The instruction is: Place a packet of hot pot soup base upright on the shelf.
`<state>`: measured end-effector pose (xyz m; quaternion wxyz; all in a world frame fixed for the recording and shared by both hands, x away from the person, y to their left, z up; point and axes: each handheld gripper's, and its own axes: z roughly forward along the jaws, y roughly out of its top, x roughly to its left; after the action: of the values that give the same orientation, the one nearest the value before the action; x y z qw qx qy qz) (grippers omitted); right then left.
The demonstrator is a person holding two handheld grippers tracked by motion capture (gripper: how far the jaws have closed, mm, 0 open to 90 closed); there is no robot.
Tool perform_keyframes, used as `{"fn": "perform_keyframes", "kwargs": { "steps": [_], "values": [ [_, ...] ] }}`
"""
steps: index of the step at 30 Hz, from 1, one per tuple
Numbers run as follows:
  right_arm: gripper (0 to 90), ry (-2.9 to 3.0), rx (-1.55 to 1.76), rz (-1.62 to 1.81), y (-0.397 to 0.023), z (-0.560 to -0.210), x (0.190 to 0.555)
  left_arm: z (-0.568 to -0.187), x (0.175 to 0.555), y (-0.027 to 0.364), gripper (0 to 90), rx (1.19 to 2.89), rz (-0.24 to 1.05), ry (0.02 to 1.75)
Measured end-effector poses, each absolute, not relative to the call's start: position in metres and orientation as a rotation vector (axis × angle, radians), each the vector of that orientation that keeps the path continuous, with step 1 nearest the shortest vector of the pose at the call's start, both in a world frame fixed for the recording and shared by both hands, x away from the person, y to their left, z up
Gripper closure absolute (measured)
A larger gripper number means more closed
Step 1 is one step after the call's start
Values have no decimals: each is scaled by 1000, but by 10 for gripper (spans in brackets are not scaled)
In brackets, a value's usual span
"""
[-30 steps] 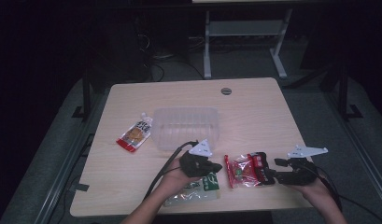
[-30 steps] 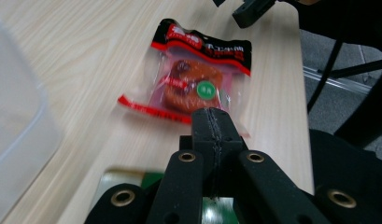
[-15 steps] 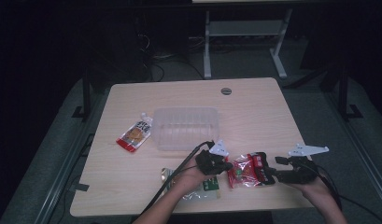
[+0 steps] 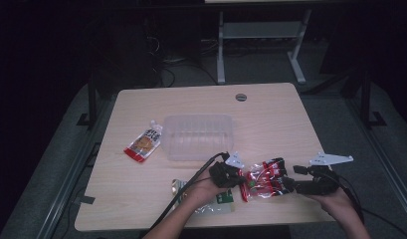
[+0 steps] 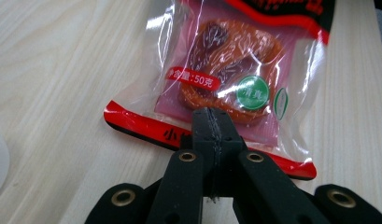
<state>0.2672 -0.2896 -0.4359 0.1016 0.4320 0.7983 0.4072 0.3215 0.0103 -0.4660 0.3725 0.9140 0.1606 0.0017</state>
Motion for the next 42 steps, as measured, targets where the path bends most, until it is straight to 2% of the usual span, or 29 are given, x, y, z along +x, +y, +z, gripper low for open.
{"fn": "perform_keyframes", "kwargs": {
  "steps": [11, 24, 28, 29, 31, 34, 35, 38, 39, 40, 41, 42],
  "values": [
    [269, 2424, 1318, 1260, -283, -446, 281, -468, 322, 12, 899, 2340, -12, 422],
    [274, 2503, 1399, 1314, -277, -460, 292, -469, 323, 13, 900, 2320, -23, 431],
    [340, 2503, 1346, 1341, -273, -456, 289, -469, 322, 13, 900, 2318, -15, 439],
    [418, 2480, 1324, 1348, -273, -452, 287, -469, 322, 13, 900, 2317, -17, 441],
    [497, 2471, 1307, 1363, -275, -450, 286, -469, 322, 13, 900, 2316, -20, 443],
    [547, 2474, 1298, 1377, -277, -449, 286, -470, 322, 13, 900, 2313, -22, 446],
    [606, 2480, 1290, 1392, -277, -448, 285, -470, 323, 14, 900, 2322, -20, 436],
    [658, 2493, 1261, 1413, -276, -447, 285, -470, 322, 14, 900, 2307, -24, 450],
    [714, 2496, 1233, 1417, -274, -445, 284, -470, 322, 14, 900, 2305, -23, 449],
    [714, 2496, 1233, 1417, -274, -445, 284, -470, 322, 14, 900, 2305, -23, 449],
    [764, 2499, 1204, 1426, -272, -444, 284, -471, 322, 15, 900, 2301, -25, 452],
    [764, 2499, 1204, 1426, -272, -444, 284, -471, 322, 15, 900, 2301, -25, 452]
  ]
}}
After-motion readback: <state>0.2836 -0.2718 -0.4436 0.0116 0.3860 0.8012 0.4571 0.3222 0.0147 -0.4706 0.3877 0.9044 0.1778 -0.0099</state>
